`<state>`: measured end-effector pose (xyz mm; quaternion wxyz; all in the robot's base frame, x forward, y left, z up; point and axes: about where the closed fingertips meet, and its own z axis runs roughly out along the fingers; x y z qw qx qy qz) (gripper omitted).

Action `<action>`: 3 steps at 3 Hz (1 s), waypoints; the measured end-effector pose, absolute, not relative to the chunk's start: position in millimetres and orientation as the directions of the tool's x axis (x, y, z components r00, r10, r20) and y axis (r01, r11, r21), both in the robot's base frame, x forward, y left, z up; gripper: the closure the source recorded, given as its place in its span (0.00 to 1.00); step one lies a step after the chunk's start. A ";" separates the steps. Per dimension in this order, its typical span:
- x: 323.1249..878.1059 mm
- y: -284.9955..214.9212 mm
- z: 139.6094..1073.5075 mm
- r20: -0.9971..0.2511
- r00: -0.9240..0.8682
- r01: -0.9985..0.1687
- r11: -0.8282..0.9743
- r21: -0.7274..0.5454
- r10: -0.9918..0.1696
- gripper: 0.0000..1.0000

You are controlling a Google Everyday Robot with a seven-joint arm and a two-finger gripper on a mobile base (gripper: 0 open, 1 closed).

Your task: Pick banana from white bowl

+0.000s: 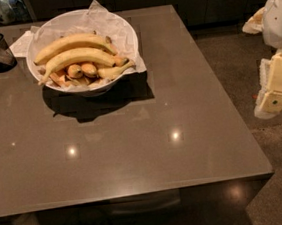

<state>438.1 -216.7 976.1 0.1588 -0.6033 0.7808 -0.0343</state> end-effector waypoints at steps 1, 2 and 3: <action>443.0 -211.2 980.2 -0.204 -0.220 -0.928 0.269 -0.257 -0.954 0.00; 463.7 -188.2 986.8 -0.178 -0.181 -0.943 0.222 -0.249 -0.967 0.00; 486.8 -146.1 1000.2 -0.171 -0.081 -0.957 0.125 -0.263 -0.982 0.00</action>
Offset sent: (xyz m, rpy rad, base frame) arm 0.0541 0.0670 0.0203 -0.0725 0.0544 0.1314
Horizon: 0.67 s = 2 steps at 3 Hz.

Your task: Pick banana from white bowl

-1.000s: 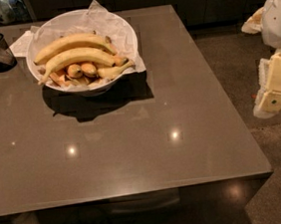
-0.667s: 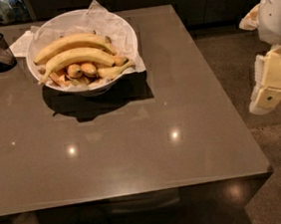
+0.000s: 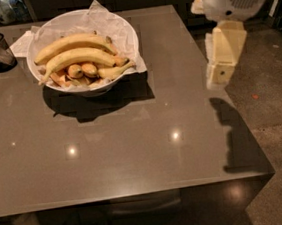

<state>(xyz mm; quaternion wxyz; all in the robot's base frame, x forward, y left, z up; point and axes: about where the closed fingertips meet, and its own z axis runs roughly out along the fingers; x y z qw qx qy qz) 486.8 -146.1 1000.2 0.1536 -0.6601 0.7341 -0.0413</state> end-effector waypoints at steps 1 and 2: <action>490.4 -140.2 1004.9 -0.181 -0.070 -0.952 0.120 -0.283 -0.981 0.00; 502.2 -128.7 997.1 -0.216 -0.041 -0.961 0.098 -0.260 -0.976 0.00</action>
Offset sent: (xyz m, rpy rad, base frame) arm 0.0266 0.0279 -0.0216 0.0826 0.0710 0.0847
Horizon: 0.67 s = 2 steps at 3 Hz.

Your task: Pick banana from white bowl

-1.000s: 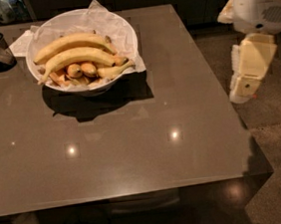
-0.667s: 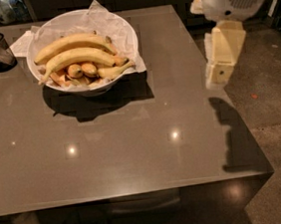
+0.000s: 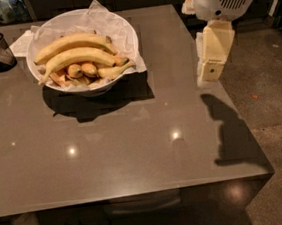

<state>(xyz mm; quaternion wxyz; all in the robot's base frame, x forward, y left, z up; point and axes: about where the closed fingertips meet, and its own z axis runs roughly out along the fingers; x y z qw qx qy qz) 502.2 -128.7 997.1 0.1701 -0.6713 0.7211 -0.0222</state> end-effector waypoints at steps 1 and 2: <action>529.5 -104.3 986.3 -0.214 0.002 -0.973 0.047 -0.226 -0.977 0.01; 560.7 -73.6 981.0 -0.216 0.045 -0.980 -0.001 -0.201 -0.975 0.12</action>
Offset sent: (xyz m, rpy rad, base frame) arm 0.0817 0.0836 -0.0241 -0.0295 0.1557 0.1691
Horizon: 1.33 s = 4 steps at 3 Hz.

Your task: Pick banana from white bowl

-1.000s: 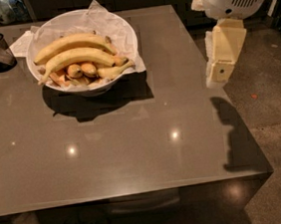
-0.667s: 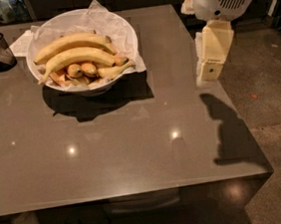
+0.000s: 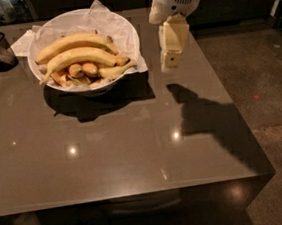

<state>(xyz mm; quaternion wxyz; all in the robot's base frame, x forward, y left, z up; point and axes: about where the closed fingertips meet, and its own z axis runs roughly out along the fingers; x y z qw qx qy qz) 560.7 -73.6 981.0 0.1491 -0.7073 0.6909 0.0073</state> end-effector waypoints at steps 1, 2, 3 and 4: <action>585.7 -45.8 985.3 -0.252 0.078 -0.981 -0.029 -0.193 -0.965 0.17; 602.0 -12.3 989.1 -0.289 0.127 -0.978 -0.071 -0.195 -0.949 0.17; 612.7 25.2 994.9 -0.309 0.175 -0.972 -0.114 -0.206 -0.935 0.27; 615.3 57.8 996.5 -0.317 0.208 -0.968 -0.147 -0.205 -0.926 0.44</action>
Offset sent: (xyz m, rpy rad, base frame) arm 0.0262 0.0754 0.0084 0.0264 0.1534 0.1688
